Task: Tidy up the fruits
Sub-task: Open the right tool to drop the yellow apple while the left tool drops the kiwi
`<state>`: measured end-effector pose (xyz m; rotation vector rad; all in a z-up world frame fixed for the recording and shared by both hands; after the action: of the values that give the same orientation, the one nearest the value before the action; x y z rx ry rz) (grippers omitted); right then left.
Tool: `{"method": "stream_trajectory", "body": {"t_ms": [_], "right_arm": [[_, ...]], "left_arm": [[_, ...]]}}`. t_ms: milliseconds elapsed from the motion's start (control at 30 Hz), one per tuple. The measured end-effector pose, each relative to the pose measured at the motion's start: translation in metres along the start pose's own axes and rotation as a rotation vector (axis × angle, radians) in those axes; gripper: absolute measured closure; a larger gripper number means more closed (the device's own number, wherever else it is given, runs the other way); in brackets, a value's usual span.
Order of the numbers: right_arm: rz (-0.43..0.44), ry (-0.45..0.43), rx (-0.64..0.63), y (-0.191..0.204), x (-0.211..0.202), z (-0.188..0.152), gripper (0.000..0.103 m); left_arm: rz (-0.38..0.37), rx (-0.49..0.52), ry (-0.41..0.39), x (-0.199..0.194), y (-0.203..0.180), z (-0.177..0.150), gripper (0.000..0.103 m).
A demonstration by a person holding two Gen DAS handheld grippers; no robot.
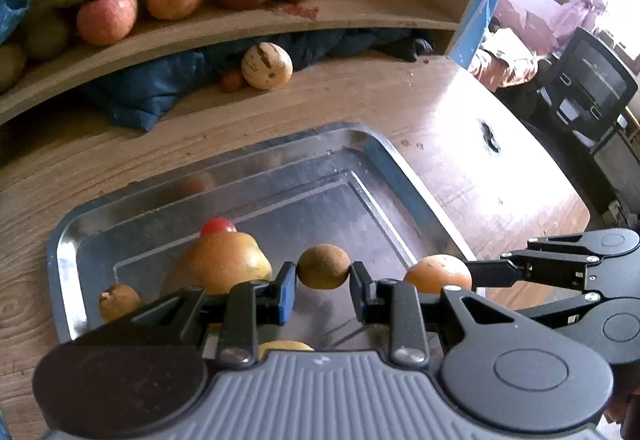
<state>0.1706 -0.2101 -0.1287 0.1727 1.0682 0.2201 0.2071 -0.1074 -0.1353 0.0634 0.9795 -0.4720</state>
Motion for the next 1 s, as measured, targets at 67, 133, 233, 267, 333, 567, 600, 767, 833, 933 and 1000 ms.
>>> {"method": "stream_trajectory", "body": {"t_ms": [67, 133, 233, 267, 333, 567, 600, 767, 833, 933, 1000], "right_arm": [[-0.006, 0.002, -0.025, 0.001, 0.000, -0.002, 0.056], [-0.013, 0.006, -0.044, 0.002, 0.002, -0.004, 0.056], [-0.019, 0.013, -0.048, 0.001, 0.004, -0.006, 0.056], [-0.020, 0.013, -0.048, 0.001, 0.004, -0.006, 0.056], [-0.023, 0.012, -0.051, 0.002, 0.004, -0.006, 0.056], [-0.026, 0.013, -0.070, 0.003, 0.006, -0.005, 0.056], [-0.026, 0.013, -0.075, 0.004, 0.007, -0.005, 0.056], [-0.028, 0.013, -0.082, 0.004, 0.007, -0.004, 0.056], [-0.028, 0.013, -0.082, 0.005, 0.007, -0.004, 0.056], [-0.028, 0.013, -0.080, 0.005, 0.007, -0.004, 0.055], [-0.028, 0.013, -0.081, 0.005, 0.006, -0.004, 0.055]], "left_arm": [[-0.004, 0.004, 0.020, 0.002, -0.001, -0.002, 0.071], [-0.003, 0.002, 0.033, 0.004, 0.000, -0.004, 0.071], [-0.007, 0.002, 0.043, 0.005, -0.001, -0.005, 0.071], [-0.006, 0.003, 0.047, 0.006, -0.001, -0.006, 0.071], [-0.004, 0.003, 0.057, 0.007, -0.002, -0.007, 0.071], [0.001, -0.001, 0.080, 0.008, -0.002, -0.011, 0.071], [0.003, -0.003, 0.081, 0.008, -0.001, -0.011, 0.071], [0.007, -0.012, 0.087, 0.007, 0.001, -0.012, 0.071], [0.009, -0.014, 0.086, 0.007, 0.000, -0.012, 0.071], [0.009, -0.013, 0.083, 0.007, 0.000, -0.012, 0.071], [0.007, -0.013, 0.080, 0.006, 0.000, -0.012, 0.071]]}}
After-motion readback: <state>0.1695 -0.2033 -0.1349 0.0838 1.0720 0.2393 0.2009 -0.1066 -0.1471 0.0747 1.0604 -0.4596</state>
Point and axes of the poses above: each gripper's, at about its wrist camera, not at the fingertips, and x roughly the way its jaws point, y to its left, z to its top, the point moved 7 cm from there along x, roughly the way its jaws point, and after that the axes turned 3 degrees about -y, right-handed, at the moved point
